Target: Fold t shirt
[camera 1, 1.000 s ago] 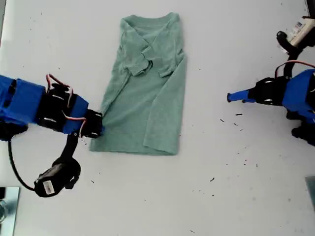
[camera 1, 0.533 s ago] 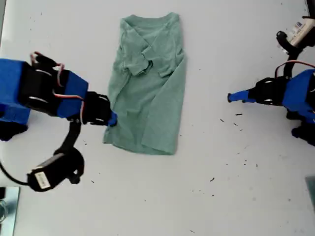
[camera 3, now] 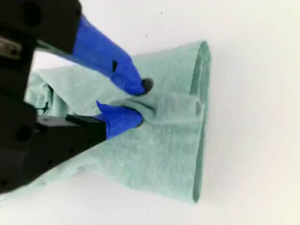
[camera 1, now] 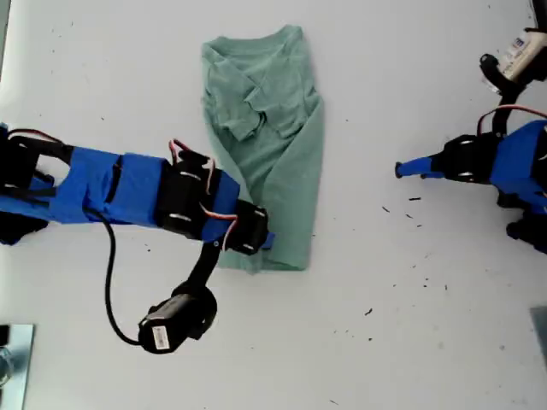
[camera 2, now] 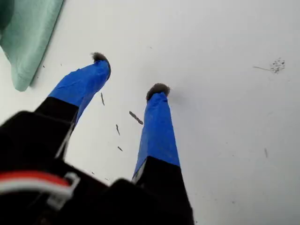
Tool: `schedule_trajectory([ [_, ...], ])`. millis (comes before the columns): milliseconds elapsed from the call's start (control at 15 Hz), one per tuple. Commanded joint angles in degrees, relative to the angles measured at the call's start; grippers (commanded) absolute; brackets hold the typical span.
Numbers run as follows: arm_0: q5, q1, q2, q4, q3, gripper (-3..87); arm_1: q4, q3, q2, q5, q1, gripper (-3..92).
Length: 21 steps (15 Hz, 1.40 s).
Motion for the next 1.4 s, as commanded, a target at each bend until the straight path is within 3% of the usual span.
schedule_trajectory([
  [0,3.08,-1.67,-3.34,-2.37,-2.9,25.3,0.26,2.55,0.7,-0.44,-0.09,18.7],
  [200,4.13,-2.64,0.7,2.11,-2.64,26.9,0.26,2.55,0.7,-0.62,0.0,18.8],
  [333,3.78,-1.23,20.13,3.78,-0.62,24.8,0.26,2.55,0.7,-0.35,-0.18,19.1],
  [533,3.34,-4.66,45.88,11.34,12.13,23.9,0.26,2.55,0.7,-0.53,0.09,19.1],
  [667,1.41,-9.14,65.3,6.06,43.59,20.6,1.41,1.76,0.7,-0.88,0.62,19.1],
  [800,-1.93,-11.16,83.85,-5.8,75.32,15.2,1.67,1.58,0.7,-1.14,0.0,16.0],
  [933,-6.42,-10.55,95.19,-14.33,96.94,8.0,1.41,1.93,0.79,-1.41,-1.05,2.2],
  [1000,-9.58,-9.58,99.14,-17.23,104.59,3.5,1.41,1.58,0.79,1.32,-1.49,2.2],
  [1200,-15.64,-8.35,118.74,-19.25,118.92,-0.2,0.44,0.62,0.79,0.18,-4.04,2.2],
  [1333,-17.49,-7.12,110.39,-17.58,111.27,-0.2,1.85,-6.86,-0.79,3.52,-9.32,2.2],
])
